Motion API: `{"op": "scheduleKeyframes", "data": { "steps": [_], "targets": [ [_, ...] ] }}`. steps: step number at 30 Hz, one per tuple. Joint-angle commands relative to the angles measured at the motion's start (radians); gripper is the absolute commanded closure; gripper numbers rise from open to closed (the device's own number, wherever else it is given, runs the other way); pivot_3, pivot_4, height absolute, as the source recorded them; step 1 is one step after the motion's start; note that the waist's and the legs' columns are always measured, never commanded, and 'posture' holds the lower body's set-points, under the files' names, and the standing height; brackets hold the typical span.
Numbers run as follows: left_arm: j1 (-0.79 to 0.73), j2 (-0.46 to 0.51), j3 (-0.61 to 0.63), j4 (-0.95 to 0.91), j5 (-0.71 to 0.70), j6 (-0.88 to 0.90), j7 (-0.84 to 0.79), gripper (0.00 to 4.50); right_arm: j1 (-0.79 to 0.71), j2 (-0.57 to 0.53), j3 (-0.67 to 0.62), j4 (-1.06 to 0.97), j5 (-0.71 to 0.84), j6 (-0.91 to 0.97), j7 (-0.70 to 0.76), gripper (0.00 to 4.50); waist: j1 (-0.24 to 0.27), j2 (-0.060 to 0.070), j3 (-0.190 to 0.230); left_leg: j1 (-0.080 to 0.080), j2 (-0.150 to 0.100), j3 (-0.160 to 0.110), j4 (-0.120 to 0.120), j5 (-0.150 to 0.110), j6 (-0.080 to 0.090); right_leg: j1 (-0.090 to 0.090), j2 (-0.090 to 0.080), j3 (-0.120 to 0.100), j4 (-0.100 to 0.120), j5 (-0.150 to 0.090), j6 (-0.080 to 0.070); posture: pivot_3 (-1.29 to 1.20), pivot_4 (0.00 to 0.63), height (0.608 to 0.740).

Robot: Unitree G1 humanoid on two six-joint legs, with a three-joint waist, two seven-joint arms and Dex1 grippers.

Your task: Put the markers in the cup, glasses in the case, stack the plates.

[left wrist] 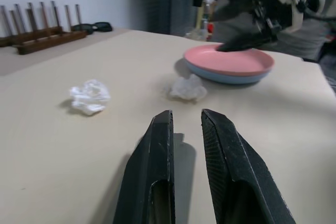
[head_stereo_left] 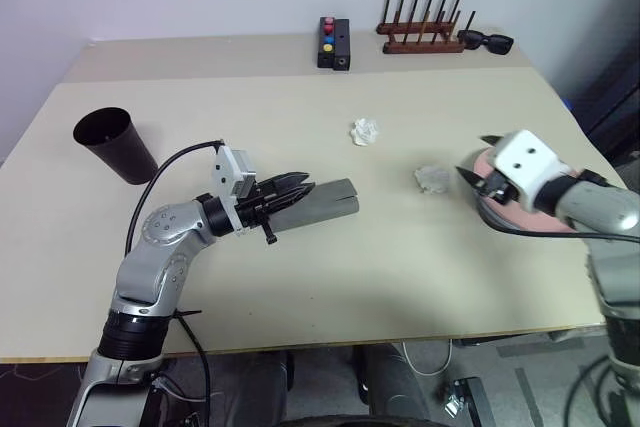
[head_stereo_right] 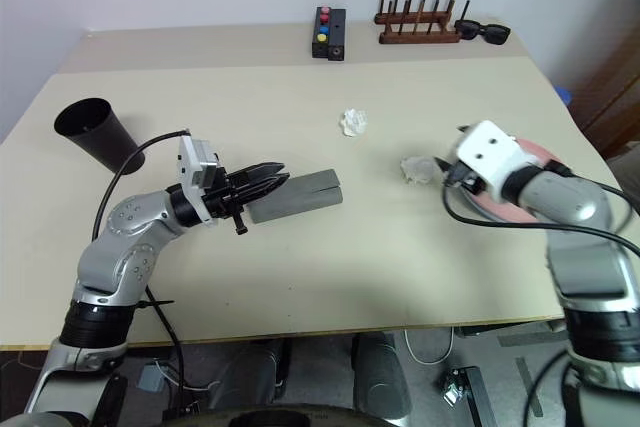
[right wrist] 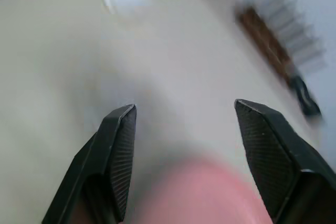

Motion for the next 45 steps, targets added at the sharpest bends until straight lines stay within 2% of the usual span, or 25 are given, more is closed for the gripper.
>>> {"op": "scheduleKeyframes", "data": {
  "steps": [1, 2, 8, 12, 17, 20, 24, 27, 31, 34, 39, 43, 45],
  "targets": [
    [0.007, 0.01, 0.033, -0.039, -0.017, -0.01, 0.022, 3.69, -0.114, 0.103, 0.082, 0.138, 0.003, -0.053, -0.037, 0.27, 0.002, 0.0, 0.0, 0.0, 0.0, 0.0, 0.0, 0.0, 0.0, 0.0, 0.0, 0.0, 0.0, 0.0, 0.0, 0.0, 0.15, 0.739],
    [0.012, 0.012, 0.039, -0.046, -0.018, -0.007, 0.028, 3.69, -0.157, 0.142, 0.1, 0.206, -0.008, -0.077, -0.057, 0.12, 0.002, 0.0, 0.0, 0.0, 0.0, 0.0, 0.0, 0.0, 0.0, 0.0, 0.0, 0.0, 0.0, 0.0, 0.0, 0.0, 0.15, 0.739],
    [0.065, 0.031, 0.087, -0.1, -0.032, 0.005, 0.073, 3.69, -0.44, 0.343, 0.143, 0.732, -0.038, -0.218, -0.177, 0.12, 0.0, 0.001, 0.001, -0.001, -0.001, 0.0, -0.001, 0.0, 0.0, -0.001, -0.001, 0.0, -0.001, 0.001, 0.001, 0.0, 0.15, 0.739],
    [0.096, 0.039, 0.107, -0.139, -0.04, 0.013, 0.106, 3.69, -0.584, 0.408, 0.123, 1.045, -0.046, -0.311, -0.255, 0.12, -0.001, 0.001, 0.001, -0.001, -0.001, -0.001, -0.002, 0.0, 0.0, -0.001, 0.0, 0.0, -0.001, 0.001, 0.001, 0.0, 0.15, 0.739],
    [0.128, 0.045, 0.122, -0.174, -0.047, 0.023, 0.134, 3.69, -0.674, 0.434, 0.105, 1.261, -0.043, -0.392, -0.313, 0.12, -0.001, 0.001, 0.001, -0.001, -0.001, 0.0, -0.003, 0.0, 0.0, -0.002, 0.0, 0.0, -0.002, 0.002, 0.002, 0.0, 0.15, 0.739],
    [0.137, 0.047, 0.126, -0.186, -0.049, 0.025, 0.147, 3.69, -0.697, 0.435, 0.101, 1.317, -0.048, -0.422, -0.334, 0.96, -0.008, 0.001, 0.001, -0.001, -0.001, 0.0, -0.003, 0.0, 0.0, -0.002, 0.0, 0.0, -0.001, 0.002, 0.002, 0.0, 0.15, 0.739],
    [0.137, 0.052, 0.123, -0.186, -0.054, 0.024, 0.155, 3.69, -0.707, 0.434, 0.094, 1.343, -0.049, -0.448, -0.334, 2.91, -0.024, 0.002, 0.001, -0.001, -0.001, -0.001, -0.003, 0.0, 0.0, -0.002, 0.0, 0.0, -0.001, 0.002, 0.003, 0.0, 0.15, 0.739],
    [0.13, 0.052, 0.117, -0.182, -0.054, 0.024, 0.156, 3.69, -0.702, 0.432, 0.086, 1.339, -0.044, -0.463, -0.331, 4.47, -0.029, 0.002, 0.001, -0.001, -0.001, 0.0, -0.003, 0.0, 0.0, -0.002, 0.0, 0.0, -0.001, 0.002, 0.003, 0.0, 0.15, 0.739],
    [0.115, 0.051, 0.108, -0.17, -0.052, 0.024, 0.152, 3.69, -0.681, 0.416, 0.077, 1.301, -0.042, -0.488, -0.331, 4.47, -0.029, 0.002, 0.001, -0.001, -0.001, 0.0, -0.004, 0.0, 0.0, -0.003, 0.0, 0.001, 0.0, 0.003, 0.004, 0.0, 0.15, 0.739],
    [0.104, 0.046, 0.099, -0.16, -0.049, 0.021, 0.148, 3.69, -0.638, 0.381, 0.067, 1.199, -0.032, -0.492, -0.311, 4.47, -0.025, 0.002, 0.001, -0.001, -0.001, 0.0, -0.004, 0.0, 0.0, -0.003, 0.0, 0.001, 0.0, 0.003, 0.004, 0.0, 0.15, 0.739],
    [0.085, 0.039, 0.08, -0.135, -0.042, 0.013, 0.138, 3.69, -0.455, 0.271, 0.044, 0.787, 0.003, -0.388, -0.24, 4.47, -0.017, 0.002, 0.001, -0.002, -0.001, -0.001, -0.003, 0.0, 0.0, -0.003, 0.0, 0.001, -0.001, 0.002, 0.004, 0.0, 0.15, 0.739],
    [0.068, 0.033, 0.065, -0.11, -0.043, 0.006, 0.12, 3.69, -0.224, 0.117, -0.06, 0.343, 0.075, -0.171, -0.177, 4.47, -0.012, 0.003, 0.001, -0.002, -0.001, -0.001, -0.003, 0.0, 0.0, -0.003, 0.0, 0.001, -0.001, 0.002, 0.005, 0.0, 0.15, 0.739],
    [0.059, 0.031, 0.056, -0.096, -0.044, 0.005, 0.107, 3.69, -0.118, 0.043, -0.115, 0.199, 0.096, -0.086, -0.154, 4.47, -0.007, 0.003, 0.001, -0.002, -0.001, -0.001, -0.003, 0.0, 0.0, -0.003, 0.0, 0.001, -0.001, 0.002, 0.005, 0.0, 0.15, 0.739]
  ]
}}
